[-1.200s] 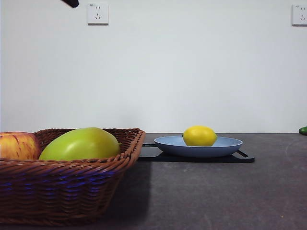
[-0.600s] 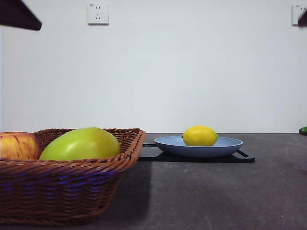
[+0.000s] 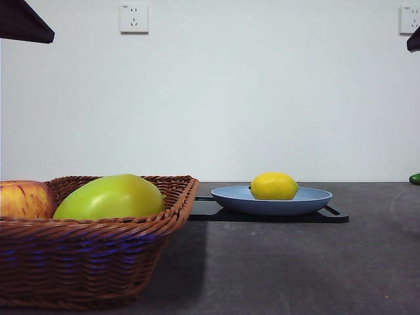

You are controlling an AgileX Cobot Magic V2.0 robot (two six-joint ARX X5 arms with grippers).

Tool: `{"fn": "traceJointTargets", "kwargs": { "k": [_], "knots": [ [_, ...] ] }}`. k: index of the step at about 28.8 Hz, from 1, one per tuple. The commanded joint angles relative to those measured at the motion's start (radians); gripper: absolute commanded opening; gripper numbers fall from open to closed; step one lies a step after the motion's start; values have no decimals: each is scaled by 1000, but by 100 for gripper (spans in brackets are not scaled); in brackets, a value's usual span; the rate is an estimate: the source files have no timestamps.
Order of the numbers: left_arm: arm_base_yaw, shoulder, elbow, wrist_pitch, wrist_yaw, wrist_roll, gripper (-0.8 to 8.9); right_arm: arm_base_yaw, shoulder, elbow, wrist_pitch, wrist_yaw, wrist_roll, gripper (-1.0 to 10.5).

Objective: Take the lemon from the basket,put the lemon in the plate,hand out the plate

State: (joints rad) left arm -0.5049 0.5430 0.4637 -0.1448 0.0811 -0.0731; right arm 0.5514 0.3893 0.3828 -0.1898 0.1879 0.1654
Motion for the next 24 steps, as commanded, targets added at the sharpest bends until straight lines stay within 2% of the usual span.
{"fn": "traceJointTargets", "kwargs": {
  "k": [1,8,11,13,15,20,24],
  "knots": [
    [-4,2,8,10,-1,-10,8,7,2,9,10,5,10,3],
    [-4,-14,8,-15,2,-9,8,7,2,9,10,5,10,3],
    [21,-126,8,-114,-34,98,8,7,2,9,10,4,9,3],
    [60,-215,6,-188,-46,128,8,7,2,9,9,5,10,3],
    [123,-311,-8,-225,-106,127,8,7,2,9,10,5,10,3],
    [292,-458,-100,-197,-238,126,8,7,2,9,10,5,9,3],
    [399,-505,-209,-116,-207,118,8,7,2,9,10,5,10,3]
  ]
}}
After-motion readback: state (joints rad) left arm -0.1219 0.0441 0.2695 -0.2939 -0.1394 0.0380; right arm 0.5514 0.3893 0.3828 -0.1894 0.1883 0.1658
